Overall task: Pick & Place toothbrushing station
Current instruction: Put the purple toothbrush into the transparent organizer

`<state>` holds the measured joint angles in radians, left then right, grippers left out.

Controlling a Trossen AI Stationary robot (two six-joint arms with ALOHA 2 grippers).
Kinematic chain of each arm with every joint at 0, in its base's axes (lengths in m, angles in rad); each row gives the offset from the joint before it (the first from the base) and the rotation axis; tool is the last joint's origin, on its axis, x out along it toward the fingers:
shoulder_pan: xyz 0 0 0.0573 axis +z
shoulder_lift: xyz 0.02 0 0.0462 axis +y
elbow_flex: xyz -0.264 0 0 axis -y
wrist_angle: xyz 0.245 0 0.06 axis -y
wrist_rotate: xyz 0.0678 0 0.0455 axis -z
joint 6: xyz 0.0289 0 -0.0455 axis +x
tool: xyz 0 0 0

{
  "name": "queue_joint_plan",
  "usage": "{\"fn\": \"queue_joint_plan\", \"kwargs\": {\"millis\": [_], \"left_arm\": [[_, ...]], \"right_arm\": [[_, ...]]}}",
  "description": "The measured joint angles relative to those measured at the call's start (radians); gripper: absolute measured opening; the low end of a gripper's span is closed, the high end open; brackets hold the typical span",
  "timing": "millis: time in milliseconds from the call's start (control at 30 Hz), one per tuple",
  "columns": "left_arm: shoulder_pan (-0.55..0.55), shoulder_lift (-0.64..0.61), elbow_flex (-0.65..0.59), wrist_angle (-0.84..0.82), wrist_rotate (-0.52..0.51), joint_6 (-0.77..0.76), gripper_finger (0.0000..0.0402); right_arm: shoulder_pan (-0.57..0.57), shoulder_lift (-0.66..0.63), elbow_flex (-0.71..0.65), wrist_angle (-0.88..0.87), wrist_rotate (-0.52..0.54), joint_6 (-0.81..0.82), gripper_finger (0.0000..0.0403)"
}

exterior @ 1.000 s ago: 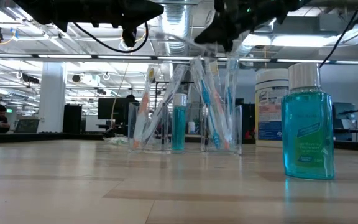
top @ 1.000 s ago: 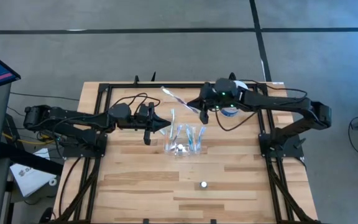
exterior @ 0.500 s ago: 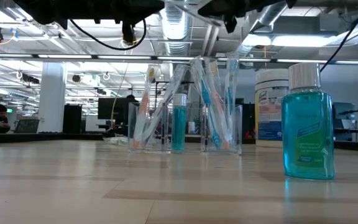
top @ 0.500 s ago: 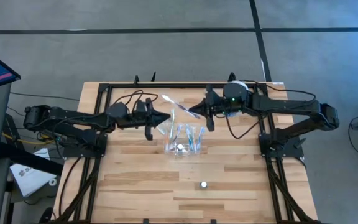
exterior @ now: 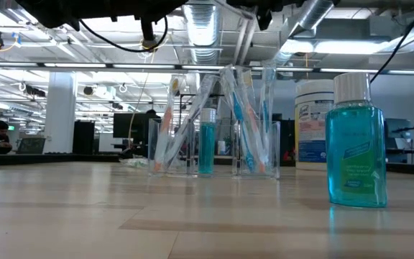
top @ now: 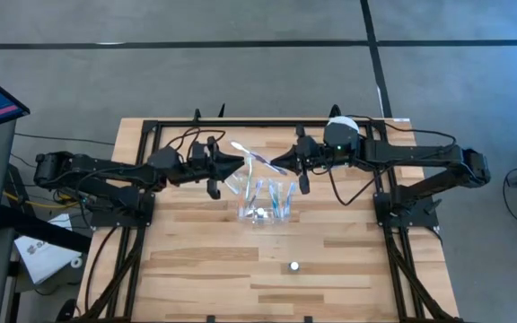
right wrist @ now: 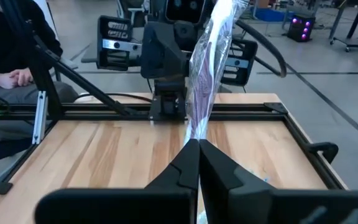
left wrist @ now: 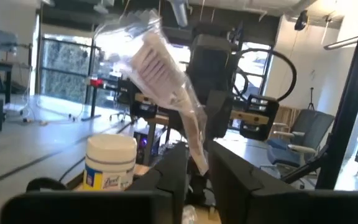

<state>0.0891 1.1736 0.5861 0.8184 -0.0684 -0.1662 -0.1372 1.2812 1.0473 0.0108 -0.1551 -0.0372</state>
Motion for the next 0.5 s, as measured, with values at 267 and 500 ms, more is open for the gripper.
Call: {"fn": "queue_joint_plan", "kwargs": {"millis": [267,500], "left_arm": [[0.000,0.000,0.000,0.022,0.016,0.010,0.0123],[0.000,0.000,0.000,0.061,0.016,0.013,0.0149]], "right_arm": [[0.002,0.000,0.000,0.031,0.000,0.001,0.0000],[0.021,0.000,0.000,0.053,0.000,0.000,0.0000]]}}
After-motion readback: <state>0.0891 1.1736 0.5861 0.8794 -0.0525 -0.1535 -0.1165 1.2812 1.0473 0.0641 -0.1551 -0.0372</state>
